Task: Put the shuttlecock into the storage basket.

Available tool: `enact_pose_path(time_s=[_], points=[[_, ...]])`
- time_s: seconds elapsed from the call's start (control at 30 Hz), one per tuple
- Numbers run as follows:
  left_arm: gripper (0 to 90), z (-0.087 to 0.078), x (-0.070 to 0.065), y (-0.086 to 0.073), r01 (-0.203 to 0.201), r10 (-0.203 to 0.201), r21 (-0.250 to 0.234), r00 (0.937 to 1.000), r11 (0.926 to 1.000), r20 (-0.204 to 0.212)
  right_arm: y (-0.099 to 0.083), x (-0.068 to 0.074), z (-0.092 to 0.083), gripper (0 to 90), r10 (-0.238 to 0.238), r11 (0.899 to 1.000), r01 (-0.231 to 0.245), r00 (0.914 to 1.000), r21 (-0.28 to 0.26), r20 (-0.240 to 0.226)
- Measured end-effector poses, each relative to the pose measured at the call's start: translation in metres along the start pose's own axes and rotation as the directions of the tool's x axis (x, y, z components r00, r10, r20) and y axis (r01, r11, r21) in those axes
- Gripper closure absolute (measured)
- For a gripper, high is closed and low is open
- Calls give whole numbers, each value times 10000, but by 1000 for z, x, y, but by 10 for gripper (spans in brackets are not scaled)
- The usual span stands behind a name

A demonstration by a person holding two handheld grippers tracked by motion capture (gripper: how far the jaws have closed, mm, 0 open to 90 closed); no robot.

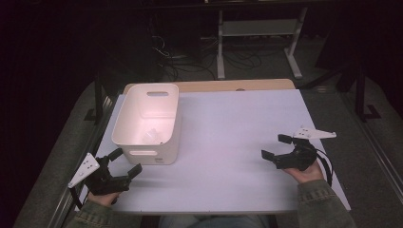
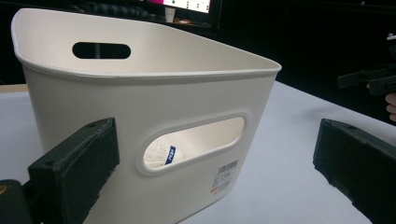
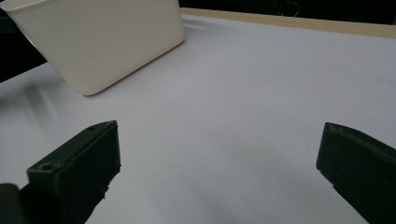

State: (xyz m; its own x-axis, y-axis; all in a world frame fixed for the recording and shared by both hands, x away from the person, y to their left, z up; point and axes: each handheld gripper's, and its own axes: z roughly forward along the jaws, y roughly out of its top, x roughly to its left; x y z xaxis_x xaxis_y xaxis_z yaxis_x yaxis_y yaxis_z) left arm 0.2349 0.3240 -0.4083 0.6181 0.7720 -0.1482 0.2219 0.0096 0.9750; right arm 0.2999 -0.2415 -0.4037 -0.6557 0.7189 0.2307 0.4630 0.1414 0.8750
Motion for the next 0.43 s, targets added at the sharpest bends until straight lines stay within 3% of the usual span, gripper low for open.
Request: enact_pose_path(time_s=[0.2,0.43], points=[[0,0,0,0,33,-33,-30,10000,10000,3,-4,-2,-7,0,-121,9988,130,9998,-477,183],[0,0,0,0,75,-75,-63,10000,10000,18,-8,-2,-9,0,-113,9986,126,9996,-506,271]])
